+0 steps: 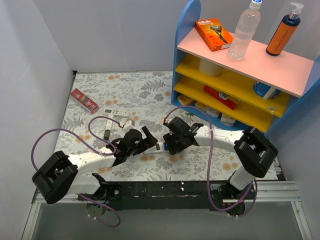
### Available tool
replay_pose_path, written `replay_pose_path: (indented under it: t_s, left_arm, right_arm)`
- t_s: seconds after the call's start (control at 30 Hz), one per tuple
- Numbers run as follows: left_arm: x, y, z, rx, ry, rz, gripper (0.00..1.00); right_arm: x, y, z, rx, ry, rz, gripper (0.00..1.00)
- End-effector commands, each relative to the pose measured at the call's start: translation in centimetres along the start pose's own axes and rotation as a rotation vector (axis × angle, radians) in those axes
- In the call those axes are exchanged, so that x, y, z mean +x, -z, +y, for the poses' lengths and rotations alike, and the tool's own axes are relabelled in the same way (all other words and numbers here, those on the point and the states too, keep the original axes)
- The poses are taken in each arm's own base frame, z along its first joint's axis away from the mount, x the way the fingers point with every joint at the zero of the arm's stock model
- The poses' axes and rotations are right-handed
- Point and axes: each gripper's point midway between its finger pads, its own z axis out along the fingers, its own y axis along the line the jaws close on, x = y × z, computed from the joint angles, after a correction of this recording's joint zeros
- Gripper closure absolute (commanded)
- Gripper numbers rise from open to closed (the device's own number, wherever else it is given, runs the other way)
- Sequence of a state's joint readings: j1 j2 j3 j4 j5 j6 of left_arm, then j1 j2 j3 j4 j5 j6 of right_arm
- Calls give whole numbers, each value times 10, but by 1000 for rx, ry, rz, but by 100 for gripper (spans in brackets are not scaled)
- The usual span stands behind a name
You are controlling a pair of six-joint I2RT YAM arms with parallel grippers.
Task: Load the batteries into the remote control
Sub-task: Move the battery cover to the center of the board, then pick up the battery cover at the center of the board.
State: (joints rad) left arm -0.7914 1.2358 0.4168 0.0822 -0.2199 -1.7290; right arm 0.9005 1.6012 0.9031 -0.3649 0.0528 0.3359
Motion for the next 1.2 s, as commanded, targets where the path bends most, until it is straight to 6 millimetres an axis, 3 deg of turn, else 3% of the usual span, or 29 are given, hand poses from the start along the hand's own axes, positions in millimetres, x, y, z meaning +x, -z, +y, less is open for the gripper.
replay_pose_path:
  t_s: [0.0,0.2,0.33,0.4,0.5,0.67,0.7,0.83,1.0,1.17]
  left_arm:
    - [0,5,16,-71,-46,10,2]
    - [-15,12,31,-199,-81,-37,2]
    - [-25,19,38,-244,-138,-65,2]
    - [-33,25,33,-231,-148,-93,2]
    - [-52,42,19,-195,-162,-152,2]
    - [-99,91,-13,-108,-188,-299,2]
    - [-106,98,-17,-94,-194,-320,2]
    - [-144,141,-39,-38,-256,-451,2]
    - [-184,188,-34,-67,-290,-653,2]
    - [-202,208,-14,-113,-272,-806,2]
  right_arm:
    - [-7,13,9,-33,36,-7,32]
    - [-26,32,9,-33,90,-47,28]
    - [-38,42,4,-35,228,-88,29]
    - [-41,44,-2,-43,376,-99,28]
    - [-42,51,-5,-104,572,-116,26]
    - [-42,56,-13,-160,885,-185,25]
    - [-52,56,-13,-152,956,-239,25]
    - [-54,53,-20,-176,1009,-255,25]
    - [-41,39,-20,-253,1003,-141,24]
    - [-30,23,-23,-276,991,-84,14]
